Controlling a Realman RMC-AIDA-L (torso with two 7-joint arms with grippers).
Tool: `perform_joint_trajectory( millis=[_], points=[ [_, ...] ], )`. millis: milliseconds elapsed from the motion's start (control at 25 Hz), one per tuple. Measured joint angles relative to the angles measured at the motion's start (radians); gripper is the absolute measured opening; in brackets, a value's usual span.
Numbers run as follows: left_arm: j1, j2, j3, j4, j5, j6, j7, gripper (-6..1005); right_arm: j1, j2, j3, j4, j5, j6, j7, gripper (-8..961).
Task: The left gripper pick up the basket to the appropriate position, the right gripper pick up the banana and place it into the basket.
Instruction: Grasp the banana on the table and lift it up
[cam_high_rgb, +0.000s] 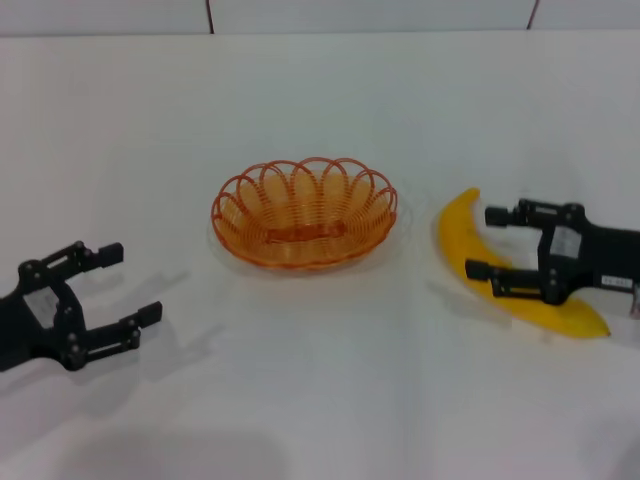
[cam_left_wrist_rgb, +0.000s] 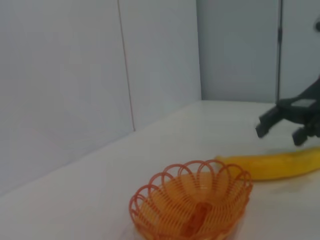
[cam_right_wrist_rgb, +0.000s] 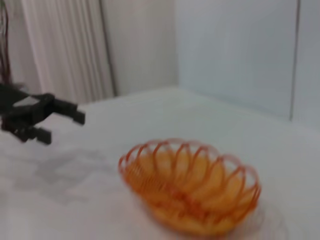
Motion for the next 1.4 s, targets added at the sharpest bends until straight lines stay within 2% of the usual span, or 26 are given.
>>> perform_joint_trajectory(
  millis=[400,1000,1400],
  points=[
    [-0.03,0.001,0.005,-0.079,-0.016,-0.007,0.071,831,0.022,0.026,0.0,-0.072,-0.141,0.078,0.135,789],
    [-0.027,0.0,-0.001,-0.087,-0.02,-0.008,0.093,832,0.019,0.024,-0.022,-0.073,-0.144,0.109,0.171,788],
    [-0.028,0.0,-0.001,-0.087,-0.022,-0.001,0.096,832,0.023,0.018,-0.027,-0.073,-0.192,0.104,0.187,693]
  ],
)
